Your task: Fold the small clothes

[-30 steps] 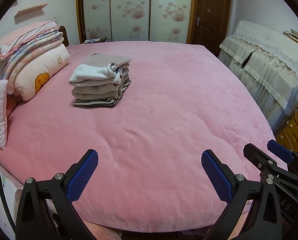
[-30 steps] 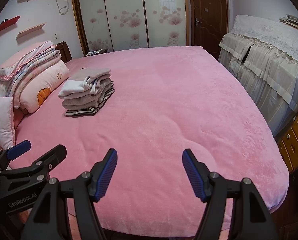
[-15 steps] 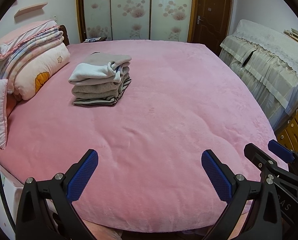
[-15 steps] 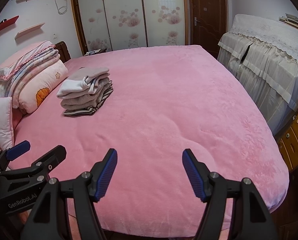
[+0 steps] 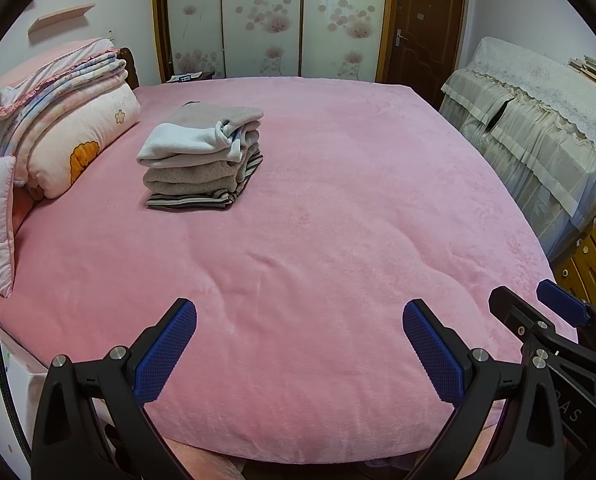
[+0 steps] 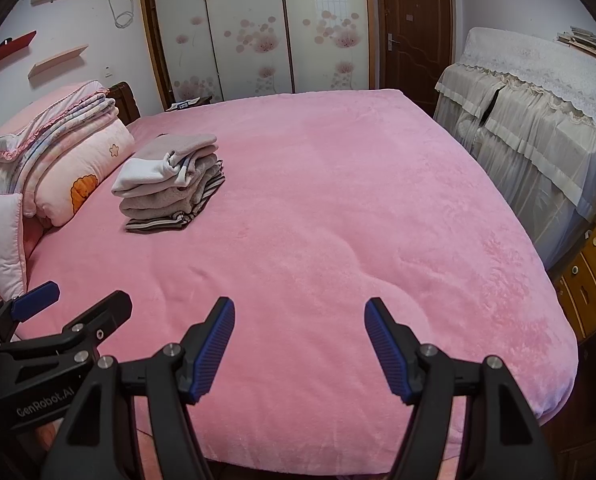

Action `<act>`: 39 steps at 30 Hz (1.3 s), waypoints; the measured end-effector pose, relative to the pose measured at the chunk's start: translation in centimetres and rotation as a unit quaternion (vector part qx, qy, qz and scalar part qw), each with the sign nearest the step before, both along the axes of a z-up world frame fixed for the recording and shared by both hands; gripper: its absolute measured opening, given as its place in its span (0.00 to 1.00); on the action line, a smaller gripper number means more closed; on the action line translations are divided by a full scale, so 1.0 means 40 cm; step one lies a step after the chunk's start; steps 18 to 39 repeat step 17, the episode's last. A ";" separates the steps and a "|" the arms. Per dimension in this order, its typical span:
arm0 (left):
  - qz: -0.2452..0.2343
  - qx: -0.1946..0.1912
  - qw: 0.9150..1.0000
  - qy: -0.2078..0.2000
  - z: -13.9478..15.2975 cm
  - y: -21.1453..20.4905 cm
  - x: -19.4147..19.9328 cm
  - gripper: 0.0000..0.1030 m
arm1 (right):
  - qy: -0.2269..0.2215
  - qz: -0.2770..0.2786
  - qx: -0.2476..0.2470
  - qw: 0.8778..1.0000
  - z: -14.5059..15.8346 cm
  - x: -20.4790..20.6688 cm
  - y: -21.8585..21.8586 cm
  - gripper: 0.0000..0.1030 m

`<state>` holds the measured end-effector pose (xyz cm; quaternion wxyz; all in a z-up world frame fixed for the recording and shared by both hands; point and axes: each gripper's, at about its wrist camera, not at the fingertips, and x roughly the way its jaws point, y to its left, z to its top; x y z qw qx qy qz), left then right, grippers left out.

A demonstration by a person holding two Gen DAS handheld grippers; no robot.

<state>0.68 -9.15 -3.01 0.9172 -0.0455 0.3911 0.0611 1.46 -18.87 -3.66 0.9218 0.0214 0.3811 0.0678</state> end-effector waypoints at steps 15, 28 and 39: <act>0.002 -0.002 1.000 0.012 -0.010 0.007 0.010 1.00 | 0.003 0.000 -0.001 1.000 -0.010 -0.001 -0.014 0.66; 0.002 -0.003 1.000 0.012 -0.009 0.006 0.010 1.00 | 0.003 0.000 -0.001 1.000 -0.009 -0.001 -0.014 0.66; 0.002 -0.003 1.000 0.012 -0.009 0.006 0.010 1.00 | 0.003 0.000 -0.001 1.000 -0.009 -0.001 -0.014 0.66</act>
